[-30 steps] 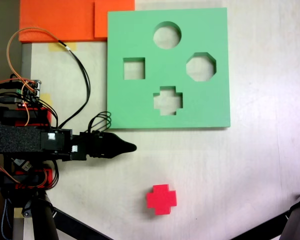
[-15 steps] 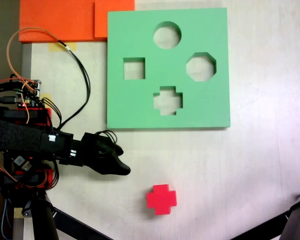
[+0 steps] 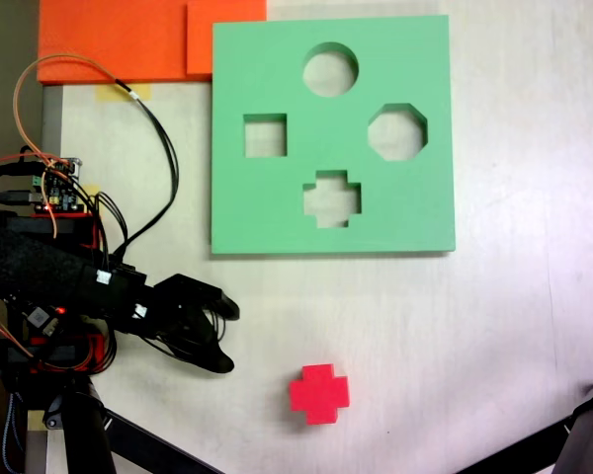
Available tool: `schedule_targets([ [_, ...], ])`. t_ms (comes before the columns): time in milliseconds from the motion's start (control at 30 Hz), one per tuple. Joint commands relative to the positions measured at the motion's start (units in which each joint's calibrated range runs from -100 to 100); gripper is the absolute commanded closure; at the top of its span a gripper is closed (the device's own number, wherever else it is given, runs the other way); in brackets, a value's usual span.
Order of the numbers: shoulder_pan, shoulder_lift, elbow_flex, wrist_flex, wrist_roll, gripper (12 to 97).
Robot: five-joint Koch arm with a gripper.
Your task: Put the cross columnar block into the corresponding hole
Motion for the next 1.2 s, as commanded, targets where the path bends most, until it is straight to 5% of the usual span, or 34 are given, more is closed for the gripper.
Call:
schedule_targets([
  [0, 0.29, -0.41, 3.98, -22.54, 2.15, 63.2],
  [267, 4.69, -0.41, 35.48, -51.14, 8.06, 59.7],
  [467, 6.79, 43.72, 83.24, -88.79, 11.18, 47.0],
  [600, 6.79, 47.63, 93.41, -89.18, 11.14, 44.5],
  [767, 5.81, 60.06, 106.27, -92.93, 10.45, 31.1],
  [1167, 1.07, 85.34, 124.51, -94.86, 5.81, 31.1],
])
